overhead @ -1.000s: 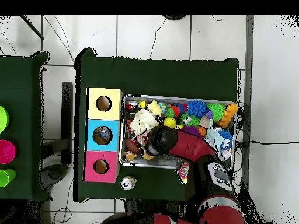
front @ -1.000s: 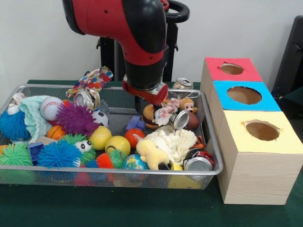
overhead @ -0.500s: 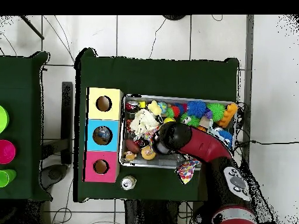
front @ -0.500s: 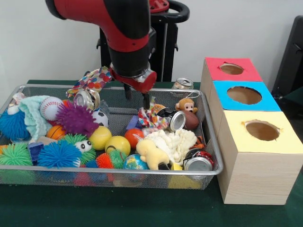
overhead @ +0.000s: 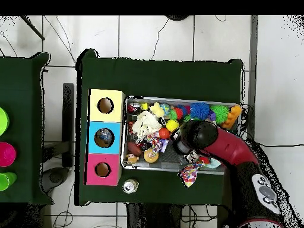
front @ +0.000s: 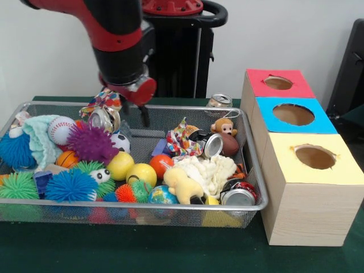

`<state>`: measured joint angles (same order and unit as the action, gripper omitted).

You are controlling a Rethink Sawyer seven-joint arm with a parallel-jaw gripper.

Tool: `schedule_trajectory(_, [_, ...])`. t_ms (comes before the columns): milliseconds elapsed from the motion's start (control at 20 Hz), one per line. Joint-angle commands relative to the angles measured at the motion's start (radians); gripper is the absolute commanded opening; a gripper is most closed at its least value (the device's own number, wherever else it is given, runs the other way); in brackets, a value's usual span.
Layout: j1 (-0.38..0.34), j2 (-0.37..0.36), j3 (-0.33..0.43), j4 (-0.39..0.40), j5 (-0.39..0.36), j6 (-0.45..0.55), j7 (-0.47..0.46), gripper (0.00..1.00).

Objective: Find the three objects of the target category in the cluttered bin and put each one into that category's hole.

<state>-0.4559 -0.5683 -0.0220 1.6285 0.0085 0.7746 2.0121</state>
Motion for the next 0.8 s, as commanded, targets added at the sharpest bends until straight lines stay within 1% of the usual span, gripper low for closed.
schedule_trajectory(50, [-0.079, -0.003, 0.08, -0.112, -0.116, 0.117, -0.205, 1.0])
schedule_trajectory(200, [-0.113, -0.001, 0.087, -0.15, -0.152, 0.148, -0.235, 1.0])
schedule_trajectory(350, [-0.145, -0.005, 0.1, -0.167, -0.184, 0.167, -0.261, 1.0])
schedule_trajectory(400, [-0.153, 0.004, 0.108, -0.187, -0.192, 0.181, -0.267, 1.0])
schedule_trajectory(550, [-0.182, 0.013, 0.129, -0.213, -0.212, 0.2, -0.281, 1.0])
schedule_trajectory(600, [-0.19, 0.028, 0.138, -0.237, -0.219, 0.21, -0.286, 1.0])
schedule_trajectory(800, [-0.218, 0.045, 0.16, -0.245, -0.244, 0.2, -0.289, 1.0])
